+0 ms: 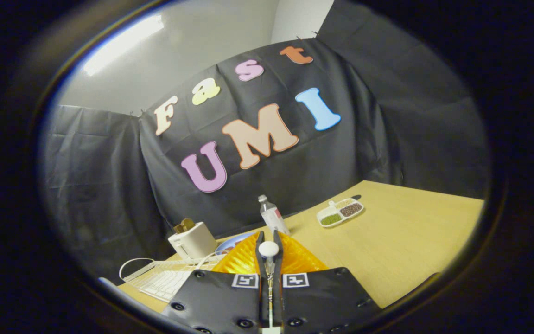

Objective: Take the plate from the dish rack, then take the spoon from the basket and place it into the plate.

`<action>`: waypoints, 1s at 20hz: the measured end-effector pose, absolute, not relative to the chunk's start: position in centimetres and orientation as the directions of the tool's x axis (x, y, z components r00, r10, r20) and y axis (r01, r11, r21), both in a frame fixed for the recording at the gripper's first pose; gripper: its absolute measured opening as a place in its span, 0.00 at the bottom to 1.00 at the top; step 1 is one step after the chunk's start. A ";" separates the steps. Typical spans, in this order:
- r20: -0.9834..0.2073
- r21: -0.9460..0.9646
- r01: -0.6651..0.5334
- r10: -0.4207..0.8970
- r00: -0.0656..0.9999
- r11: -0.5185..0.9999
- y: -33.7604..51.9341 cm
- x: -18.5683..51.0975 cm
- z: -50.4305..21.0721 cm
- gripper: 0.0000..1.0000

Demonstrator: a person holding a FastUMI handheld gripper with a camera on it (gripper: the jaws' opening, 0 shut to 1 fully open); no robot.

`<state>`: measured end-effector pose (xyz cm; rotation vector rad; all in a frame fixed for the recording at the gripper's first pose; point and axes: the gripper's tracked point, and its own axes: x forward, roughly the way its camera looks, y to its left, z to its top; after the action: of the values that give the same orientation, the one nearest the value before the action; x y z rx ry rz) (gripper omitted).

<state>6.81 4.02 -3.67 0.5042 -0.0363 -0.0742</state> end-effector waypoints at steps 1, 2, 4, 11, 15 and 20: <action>0.029 0.479 0.048 -0.070 0.997 0.877 4.1 5.8 -2.9 0.05; 0.042 0.470 0.028 -0.055 0.998 0.882 4.3 4.9 -2.2 0.05; 0.071 0.440 -0.011 -0.023 0.997 0.898 4.9 2.9 -1.0 0.05; 0.036 0.350 -0.139 0.135 0.990 0.926 8.9 -2.5 -4.5 0.05; 0.003 0.347 -0.168 0.178 0.984 0.923 9.7 -3.2 -7.5 0.05; -0.034 0.361 -0.184 0.210 0.977 0.914 10.1 -3.2 -9.7 0.06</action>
<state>-3.19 10.13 -9.71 0.3646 0.0726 0.2032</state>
